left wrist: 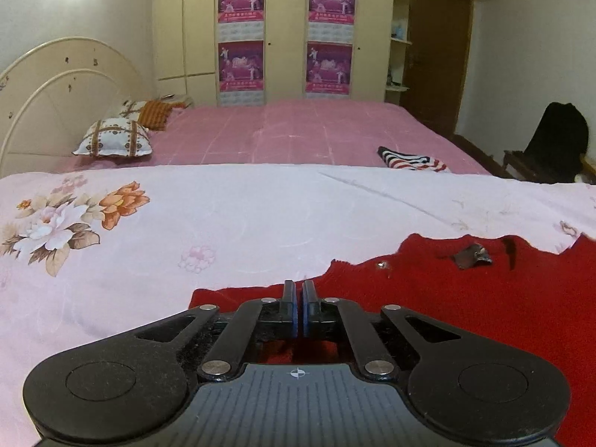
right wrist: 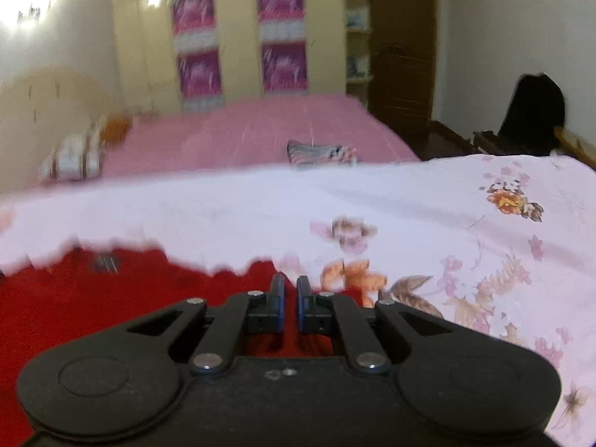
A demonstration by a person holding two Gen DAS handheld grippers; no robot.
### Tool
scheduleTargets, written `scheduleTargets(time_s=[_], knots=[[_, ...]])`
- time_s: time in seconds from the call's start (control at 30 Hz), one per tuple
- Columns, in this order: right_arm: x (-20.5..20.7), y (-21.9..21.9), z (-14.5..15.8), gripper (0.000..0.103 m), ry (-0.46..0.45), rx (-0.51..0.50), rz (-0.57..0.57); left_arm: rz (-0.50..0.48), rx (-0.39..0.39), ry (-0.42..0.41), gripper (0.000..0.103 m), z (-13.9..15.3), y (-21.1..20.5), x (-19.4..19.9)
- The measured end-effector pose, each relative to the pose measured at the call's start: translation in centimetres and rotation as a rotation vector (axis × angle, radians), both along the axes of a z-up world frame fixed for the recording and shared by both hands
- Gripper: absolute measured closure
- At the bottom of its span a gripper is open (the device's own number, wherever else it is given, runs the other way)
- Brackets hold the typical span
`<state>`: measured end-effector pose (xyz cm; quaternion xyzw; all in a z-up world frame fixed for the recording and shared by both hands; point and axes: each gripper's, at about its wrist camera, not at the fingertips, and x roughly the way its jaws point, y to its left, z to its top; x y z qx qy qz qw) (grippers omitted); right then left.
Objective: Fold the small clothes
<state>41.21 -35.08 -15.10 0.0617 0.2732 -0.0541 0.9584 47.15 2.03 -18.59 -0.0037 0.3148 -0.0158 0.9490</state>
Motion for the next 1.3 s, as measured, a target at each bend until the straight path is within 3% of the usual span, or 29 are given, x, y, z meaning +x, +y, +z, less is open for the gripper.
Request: scheduleTargets(time_s=[0.07,0.13,0.17,0.23,0.27,0.3,0.37,0.4,0.47,0.53,0.6,0.67,0.73,0.8,0.87,0.93,1.03,1.13,1.2,1.3], knots=[[0.2,0.3,-0.6,0.096,0.009,-0.039,-0.017,-0.013,-0.013,0.031,0.1,-0.5,-0.1,0.1],[1.3,0.2,-2.3,0.096,0.105,-0.045,-0.014,-0.03,-0.013,0.045,0.1,-0.6,-0.3,-0.2],[1.3,-0.2,-2.8,0.095,0.12,-0.028,-0.013,-0.037,-0.008,0.054,0.093,-0.6,-0.4,-0.3],[1.1,-0.5,-2.6,0.09,0.112,-0.007,-0.01,-0.056,-0.017,0.077,0.037,-0.4,-0.3,-0.2],[1.0,-0.7,-2.3,0.084,0.106,0.014,-0.012,-0.052,-0.028,0.073,0.0,-0.2,-0.2,-0.3],[1.0,-1.1,-1.9,0.079,0.095,0.046,-0.013,-0.049,-0.036,0.029,0.0,0.1,-0.2,-0.8],[1.1,-1.5,-1.4,0.079,0.093,0.094,-0.001,-0.066,-0.033,0.025,0.001,0.1,-0.3,-0.8],[1.2,-1.5,-1.4,0.079,0.101,0.093,0.005,-0.078,-0.036,0.036,0.015,-0.2,-0.3,-0.6],[1.4,-0.9,-1.7,0.081,0.121,0.068,0.029,-0.075,0.01,0.076,0.062,-1.2,-0.7,-0.1],[1.2,0.3,-2.2,0.086,0.123,-0.01,0.057,-0.052,0.027,0.045,0.083,-1.3,-0.9,-0.3],[1.0,1.5,-2.6,0.095,0.112,-0.105,0.068,-0.049,0.11,0.016,0.1,-1.4,-1.6,-0.5],[1.3,1.7,-3.1,0.096,0.114,-0.192,0.038,-0.026,0.185,-0.015,0.1,-1.9,-1.7,-0.5],[1.8,0.3,-3.9,0.102,0.122,-0.228,-0.059,0.061,0.181,-0.01,0.101,-2.3,-0.5,0.4],[1.9,-1.3,-3.9,0.102,0.117,-0.147,-0.098,0.097,0.135,0.005,0.101,-2.2,0.5,0.9],[1.7,-0.5,-3.4,0.101,0.125,-0.17,-0.052,0.101,0.173,-0.017,0.101,-1.9,0.0,0.2],[0.6,-0.6,-2.5,0.09,0.093,-0.107,-0.056,0.112,0.15,-0.04,0.101,-1.1,0.0,-1.2],[-2.5,0.1,-0.7,0.083,0.038,-0.038,-0.012,0.047,0.129,-0.063,0.1,0.4,-0.5,-4.5],[-4.9,2.5,0.2,0.084,0.038,0.028,0.109,-0.059,0.111,-0.06,0.1,1.1,-2.1,-8.2],[-6.0,5.0,0.3,0.085,0.04,0.005,0.18,-0.115,0.103,-0.055,0.1,1.1,-3.3,-9.7],[-6.5,8.6,-0.2,0.086,0.049,-0.008,0.253,-0.177,0.156,-0.082,0.1,0.6,-5.6,-10.9]])
